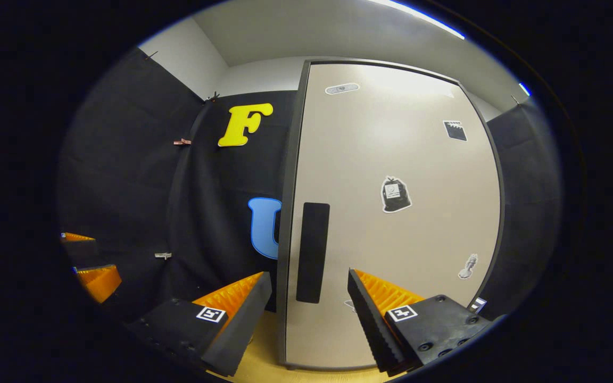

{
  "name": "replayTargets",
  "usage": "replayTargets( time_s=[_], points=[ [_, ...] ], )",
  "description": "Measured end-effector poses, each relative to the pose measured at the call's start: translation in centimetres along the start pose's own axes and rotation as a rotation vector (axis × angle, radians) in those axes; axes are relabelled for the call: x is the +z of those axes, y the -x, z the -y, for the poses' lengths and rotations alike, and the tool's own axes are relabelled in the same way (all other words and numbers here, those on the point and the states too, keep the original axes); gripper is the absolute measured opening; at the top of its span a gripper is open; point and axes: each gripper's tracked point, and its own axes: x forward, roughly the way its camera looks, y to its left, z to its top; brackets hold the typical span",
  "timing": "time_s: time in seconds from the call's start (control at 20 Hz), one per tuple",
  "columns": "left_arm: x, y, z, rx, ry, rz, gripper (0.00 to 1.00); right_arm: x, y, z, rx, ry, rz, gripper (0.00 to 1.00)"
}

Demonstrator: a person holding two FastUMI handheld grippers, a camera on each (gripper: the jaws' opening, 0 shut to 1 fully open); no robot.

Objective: Open the cabinet door with the right hand, grasp the bottle in the cabinet with the left hand and place it on the coaster, then close the cabinet door with the right hand.

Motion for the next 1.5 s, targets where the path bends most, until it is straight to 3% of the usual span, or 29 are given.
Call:
replayTargets(
  time_s=[0.35, 0.55, 0.7, 1.05, 1.1, 1.25, 1.3, 1.5],
  points=[
    [-4.1, -1.5, -1.6, -0.013, 0.054, -0.079, 0.94, 0.3, -5.0, 0.8, -0.124, -0.034, 0.034, 0.9],
    [-6.3, -2.3, -2.7, 0.004, 0.058, -0.13, 0.94, 2.7, -5.6, 1.4, -0.157, -0.052, 0.11, 0.77],
    [-6.5, -2.5, -3.3, 0.009, 0.067, -0.133, 0.94, 3.5, -5.8, 1.9, -0.189, -0.024, 0.134, 0.59],
    [-6.2, -2.5, -3.9, 0.019, 0.051, -0.115, 0.94, 1.3, -5.9, 1.1, -0.183, 0.008, 0.048, 0.57],
    [-6.3, -2.5, -4.0, 0.021, 0.052, -0.118, 0.93, 1.3, -6.2, 1.3, -0.185, 0.016, 0.052, 0.39],
    [-6.4, -2.1, -4.2, 0.027, 0.052, -0.123, 0.93, 1.0, -6.2, 1.4, -0.176, -0.015, 0.033, 0.31],
    [-6.3, -1.9, -4.3, 0.029, 0.048, -0.12, 0.94, 1.1, -6.0, 1.3, -0.171, -0.013, 0.022, 0.23],
    [-5.3, -1.6, -4.3, 0.03, 0.016, -0.086, 0.93, 1.3, -4.7, 1.0, -0.141, -0.011, 0.005, 0.23]
  ],
)
